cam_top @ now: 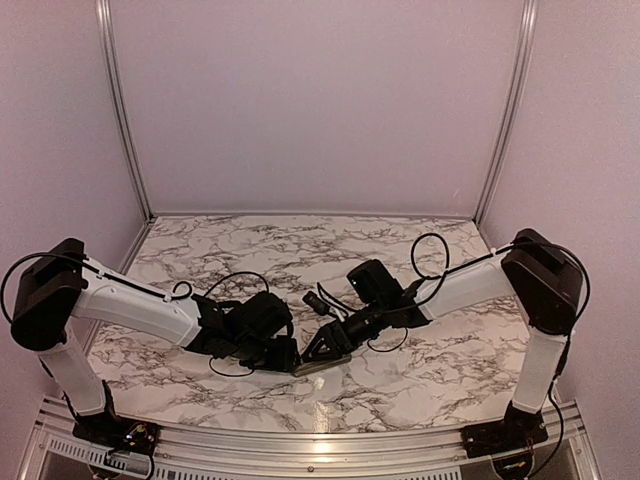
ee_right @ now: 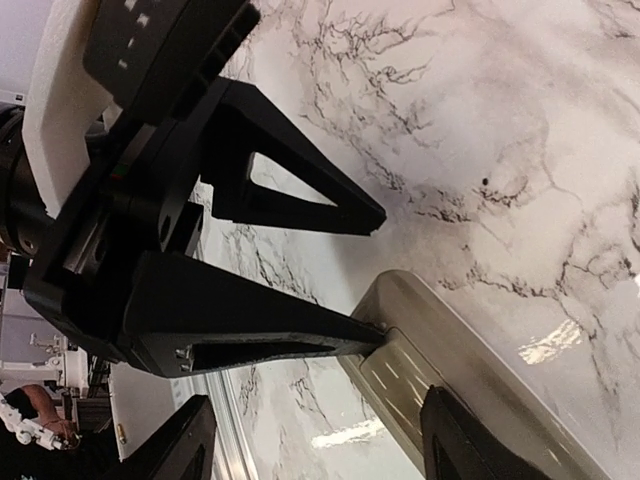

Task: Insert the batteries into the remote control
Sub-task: Press the battery cover onto the remote control, then pick up the remote control from the center of the board, then pass from the left arm to the right, then place the remote control at the center of the board.

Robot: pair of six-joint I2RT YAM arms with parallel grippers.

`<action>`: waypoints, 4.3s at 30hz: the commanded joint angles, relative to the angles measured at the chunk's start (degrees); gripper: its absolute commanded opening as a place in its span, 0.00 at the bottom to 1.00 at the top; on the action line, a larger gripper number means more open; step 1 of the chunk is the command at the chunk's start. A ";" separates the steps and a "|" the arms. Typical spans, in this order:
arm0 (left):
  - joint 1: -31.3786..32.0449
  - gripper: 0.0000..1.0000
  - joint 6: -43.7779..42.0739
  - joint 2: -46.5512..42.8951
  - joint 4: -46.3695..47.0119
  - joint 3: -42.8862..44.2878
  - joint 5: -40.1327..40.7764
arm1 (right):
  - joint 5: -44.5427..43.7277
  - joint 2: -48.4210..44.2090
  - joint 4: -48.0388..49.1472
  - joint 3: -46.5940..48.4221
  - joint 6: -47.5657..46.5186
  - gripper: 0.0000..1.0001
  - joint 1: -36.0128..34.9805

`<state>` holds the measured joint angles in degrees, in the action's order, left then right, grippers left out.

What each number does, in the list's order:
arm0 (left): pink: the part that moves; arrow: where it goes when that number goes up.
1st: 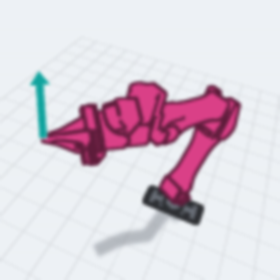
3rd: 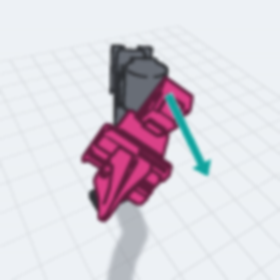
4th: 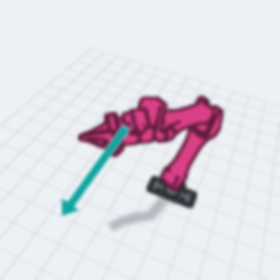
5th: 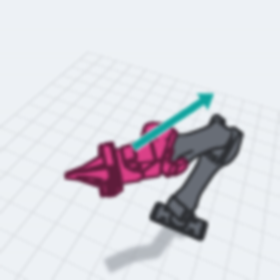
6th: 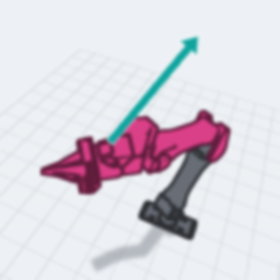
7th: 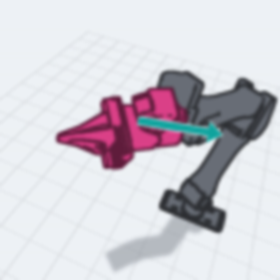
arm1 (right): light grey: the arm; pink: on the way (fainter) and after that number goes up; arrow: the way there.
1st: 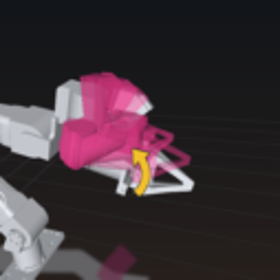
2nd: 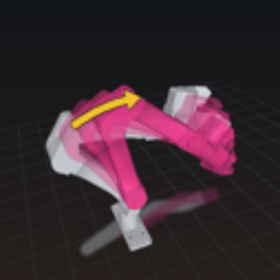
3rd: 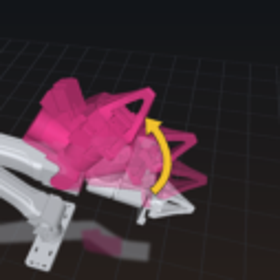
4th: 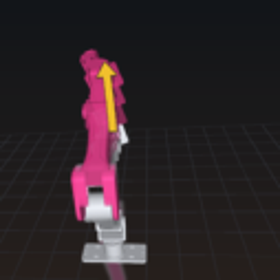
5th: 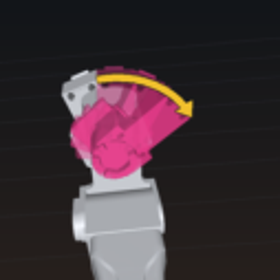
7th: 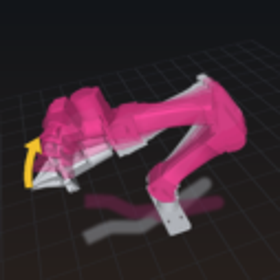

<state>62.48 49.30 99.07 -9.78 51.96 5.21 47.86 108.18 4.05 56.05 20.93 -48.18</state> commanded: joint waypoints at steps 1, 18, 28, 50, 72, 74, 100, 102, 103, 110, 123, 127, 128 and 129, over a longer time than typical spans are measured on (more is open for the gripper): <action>-1.07 0.67 -4.79 -3.57 -4.07 -0.88 1.10 | -4.58 -4.74 -4.57 0.25 -1.16 0.71 1.01; -2.45 0.99 -45.14 -9.40 -1.57 4.06 -10.06 | -25.28 -35.14 -5.42 -3.72 -8.67 0.99 7.55; -1.77 0.95 -57.50 8.13 -16.16 19.40 -8.96 | -35.11 -47.68 -3.69 -9.83 -6.78 0.99 8.00; -0.87 0.40 -58.62 14.47 -18.84 24.50 -12.71 | -27.52 -52.65 -1.93 -16.24 -7.89 0.99 8.15; -3.62 0.38 -47.00 -20.36 30.81 4.39 -36.62 | -1.09 -49.50 16.28 -11.52 -8.15 0.94 2.98; -3.53 0.38 -46.11 -20.55 32.60 3.85 -37.65 | -1.23 -47.66 15.85 -9.90 -8.74 0.93 1.36; -3.10 0.48 -42.50 -21.64 37.18 -1.47 -35.40 | 1.23 -38.66 21.97 -4.98 -4.30 0.27 -1.56; -3.59 0.67 -41.79 -22.44 35.34 -1.52 -33.50 | 0.58 -38.88 19.48 -4.38 -5.08 0.24 -1.56; -3.86 0.77 -41.42 -23.09 33.94 -1.59 -31.06 | -0.26 -39.04 17.87 -4.03 -5.55 0.24 -1.44; -7.78 0.99 -35.42 -30.51 27.12 -5.37 -16.66 | -11.67 -35.59 -3.07 1.06 -10.34 0.19 0.93; -14.01 0.99 -26.28 -31.74 11.83 -5.73 3.44 | -24.27 -19.48 -32.85 13.70 -13.39 0.19 2.96; -14.16 0.99 -26.09 -31.87 11.09 -6.55 4.94 | -26.41 -14.54 -37.83 16.92 -14.32 0.19 2.62; -14.22 0.99 -25.91 -31.59 11.03 -6.81 5.21 | -26.41 -13.05 -38.92 17.63 -14.61 0.19 2.49; -14.26 0.99 -25.80 -31.36 10.89 -7.08 5.50 | -26.85 -11.64 -39.88 18.19 -14.83 0.19 2.25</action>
<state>48.60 22.20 67.29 4.05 46.48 7.38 24.16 92.58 -28.01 70.11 7.84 -45.45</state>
